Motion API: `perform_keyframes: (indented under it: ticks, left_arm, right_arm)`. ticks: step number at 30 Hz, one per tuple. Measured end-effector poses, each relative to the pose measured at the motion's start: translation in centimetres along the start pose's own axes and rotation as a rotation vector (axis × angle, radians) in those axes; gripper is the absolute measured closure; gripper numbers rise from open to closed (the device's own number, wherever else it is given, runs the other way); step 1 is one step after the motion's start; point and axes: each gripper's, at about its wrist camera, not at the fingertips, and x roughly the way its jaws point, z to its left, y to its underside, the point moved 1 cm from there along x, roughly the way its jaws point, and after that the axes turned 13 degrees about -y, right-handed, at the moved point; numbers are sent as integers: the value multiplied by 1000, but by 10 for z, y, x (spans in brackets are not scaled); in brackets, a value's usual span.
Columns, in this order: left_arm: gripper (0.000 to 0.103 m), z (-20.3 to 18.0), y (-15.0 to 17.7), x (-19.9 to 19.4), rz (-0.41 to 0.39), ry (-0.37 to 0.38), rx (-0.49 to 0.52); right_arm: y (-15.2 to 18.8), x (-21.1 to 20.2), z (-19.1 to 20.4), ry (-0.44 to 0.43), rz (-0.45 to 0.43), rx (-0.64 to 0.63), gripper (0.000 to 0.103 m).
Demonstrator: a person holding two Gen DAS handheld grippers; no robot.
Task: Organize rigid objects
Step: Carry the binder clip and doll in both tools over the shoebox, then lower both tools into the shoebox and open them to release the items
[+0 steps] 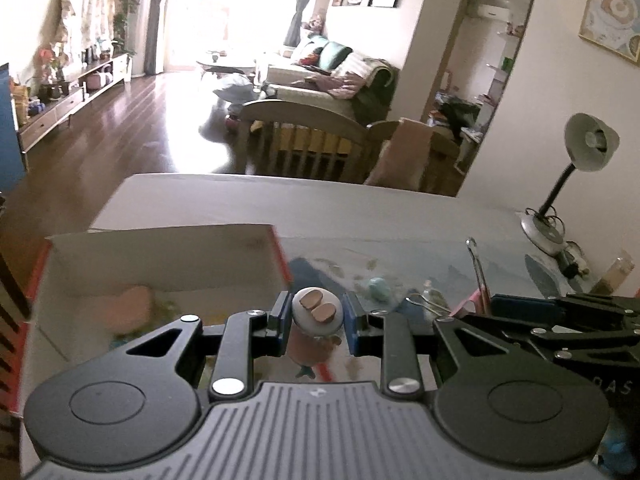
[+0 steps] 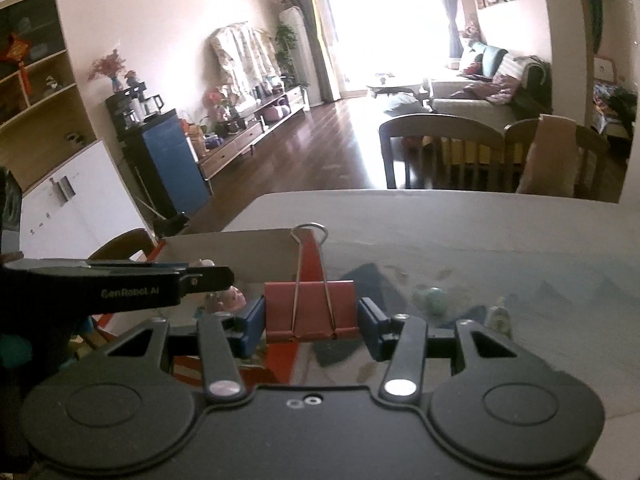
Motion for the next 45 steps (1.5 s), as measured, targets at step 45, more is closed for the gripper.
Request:
perform_keyframes:
  ticks: [45]
  left_arm:
    - [77, 163, 38, 92, 193, -200, 50]
  right_arm:
    - [20, 201, 72, 116, 269, -187, 54]
